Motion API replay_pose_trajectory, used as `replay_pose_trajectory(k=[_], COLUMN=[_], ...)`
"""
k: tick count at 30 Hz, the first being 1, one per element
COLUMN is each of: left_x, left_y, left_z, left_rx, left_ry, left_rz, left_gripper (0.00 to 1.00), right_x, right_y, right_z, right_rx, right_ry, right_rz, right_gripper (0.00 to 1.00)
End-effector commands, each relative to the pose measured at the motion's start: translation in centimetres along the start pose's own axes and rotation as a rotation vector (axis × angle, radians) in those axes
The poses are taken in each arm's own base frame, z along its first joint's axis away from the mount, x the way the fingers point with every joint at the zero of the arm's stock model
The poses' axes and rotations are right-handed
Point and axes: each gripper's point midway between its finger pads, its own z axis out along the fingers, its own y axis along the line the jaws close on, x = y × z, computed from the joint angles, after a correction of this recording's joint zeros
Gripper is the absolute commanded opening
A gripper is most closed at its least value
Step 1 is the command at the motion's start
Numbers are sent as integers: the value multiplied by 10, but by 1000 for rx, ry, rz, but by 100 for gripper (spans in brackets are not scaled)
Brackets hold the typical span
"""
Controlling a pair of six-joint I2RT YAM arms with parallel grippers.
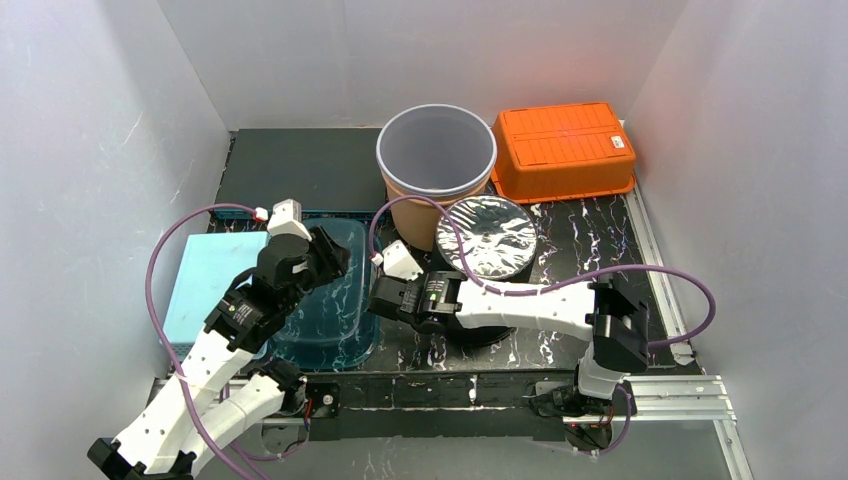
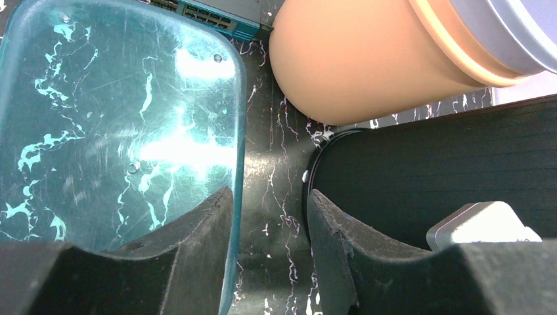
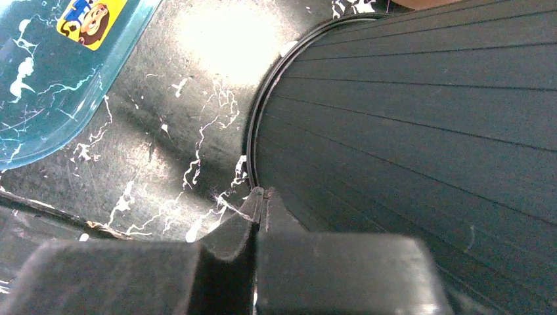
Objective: Turn the large container upside down
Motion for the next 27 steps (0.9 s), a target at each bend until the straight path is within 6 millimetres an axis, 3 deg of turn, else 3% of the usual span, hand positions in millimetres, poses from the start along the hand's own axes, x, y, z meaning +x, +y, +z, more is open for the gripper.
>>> replay_pose_trajectory(k=[1, 8, 13, 16, 22, 27], left_x=[-2, -1, -2, -4, -6, -2], left_y=[8, 10, 13, 14, 17, 18], left_z=[-2, -3, -5, -6, -7, -7], left_rx=[-27, -30, -46, -55, -72, -78], left_ry=[-15, -14, -14, -24, -30, -17], left_rz=[-4, -3, 8, 2, -7, -19], left_gripper=[43, 45, 49, 53, 64, 72], right_x=[-9, -35, -69, -86, -116, -135], right_y=[2, 21, 39, 40, 11, -22], right_z=[-3, -28, -74, -106, -152, -171], right_rx=[-13, -192, -428, -541, -560, -467], right_ry=[-31, -113, -242, -325, -483, -591], right_rz=[9, 38, 52, 49, 85, 121], right_gripper=[1, 9, 20, 34, 56, 68])
